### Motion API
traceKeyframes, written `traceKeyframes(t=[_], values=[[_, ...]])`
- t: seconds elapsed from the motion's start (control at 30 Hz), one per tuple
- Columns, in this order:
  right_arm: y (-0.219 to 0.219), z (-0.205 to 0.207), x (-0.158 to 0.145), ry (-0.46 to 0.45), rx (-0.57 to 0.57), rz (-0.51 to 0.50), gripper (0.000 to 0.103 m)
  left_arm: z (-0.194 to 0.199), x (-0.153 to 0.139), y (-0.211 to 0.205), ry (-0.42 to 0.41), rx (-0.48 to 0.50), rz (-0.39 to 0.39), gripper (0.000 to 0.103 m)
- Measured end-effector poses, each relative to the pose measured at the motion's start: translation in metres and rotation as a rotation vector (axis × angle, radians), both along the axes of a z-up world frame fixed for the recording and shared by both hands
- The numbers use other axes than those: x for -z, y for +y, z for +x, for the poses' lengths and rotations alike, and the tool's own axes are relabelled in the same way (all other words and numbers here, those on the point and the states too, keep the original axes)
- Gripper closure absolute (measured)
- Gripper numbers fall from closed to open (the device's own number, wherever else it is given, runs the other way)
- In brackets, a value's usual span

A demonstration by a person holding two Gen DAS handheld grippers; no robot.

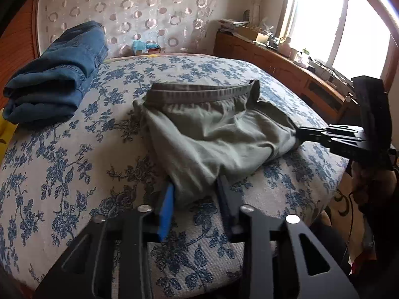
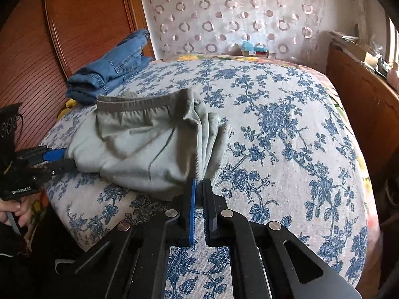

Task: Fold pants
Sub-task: 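Open both grippers to release the folded pants, then move both grippers to the folded edge of the grey-green pants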

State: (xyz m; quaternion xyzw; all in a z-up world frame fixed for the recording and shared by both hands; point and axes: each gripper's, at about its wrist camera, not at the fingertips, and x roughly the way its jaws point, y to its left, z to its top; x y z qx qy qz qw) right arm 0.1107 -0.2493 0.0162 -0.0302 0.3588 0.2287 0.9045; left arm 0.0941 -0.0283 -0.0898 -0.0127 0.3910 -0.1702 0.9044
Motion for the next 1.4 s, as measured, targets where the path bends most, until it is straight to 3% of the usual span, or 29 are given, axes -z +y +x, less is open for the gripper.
traceKeyframes(t=[0.1, 0.23, 0.73, 0.83, 0.93, 0.97, 1.03, 1.13, 1.17, 1.2, 1.27, 1.4], values=[[0.002, -0.002, 0.0, -0.013, 0.002, -0.005, 0.099, -0.001, -0.007, 0.003, -0.023, -0.003, -0.015, 0.091], [-0.001, -0.007, -0.004, -0.035, 0.007, -0.011, 0.1, -0.008, -0.026, 0.013, -0.071, -0.019, -0.032, 0.092], [-0.019, -0.058, -0.012, -0.022, -0.027, 0.026, 0.1, -0.043, -0.025, 0.003, -0.016, 0.022, -0.026, 0.088], [-0.016, -0.065, -0.014, -0.027, -0.021, 0.007, 0.1, -0.041, -0.022, 0.002, -0.004, 0.011, -0.021, 0.076], [-0.011, -0.07, -0.021, -0.045, -0.022, -0.016, 0.096, -0.039, -0.023, 0.005, -0.007, 0.009, -0.027, 0.074], [-0.01, -0.072, -0.023, -0.054, -0.021, -0.021, 0.096, -0.039, -0.023, 0.006, -0.013, 0.003, -0.022, 0.061], [-0.01, -0.073, -0.028, -0.065, -0.022, -0.017, 0.095, -0.038, -0.025, 0.008, -0.026, -0.003, -0.019, 0.058], [-0.009, -0.075, -0.031, -0.079, -0.009, -0.024, 0.083, -0.032, -0.025, 0.011, -0.022, -0.02, -0.009, 0.058], [-0.009, -0.073, -0.032, -0.079, -0.007, -0.024, 0.077, -0.029, -0.026, 0.012, -0.02, -0.023, -0.013, 0.052], [-0.008, -0.071, -0.031, -0.076, -0.005, -0.026, 0.075, -0.027, -0.026, 0.014, -0.024, -0.027, -0.019, 0.037], [-0.005, -0.066, -0.03, -0.075, 0.005, -0.036, 0.068, -0.023, -0.027, 0.015, -0.033, -0.038, -0.026, 0.026], [0.003, -0.048, -0.026, -0.059, 0.003, -0.037, 0.061, -0.012, -0.03, 0.017, -0.053, -0.056, -0.019, 0.026]])
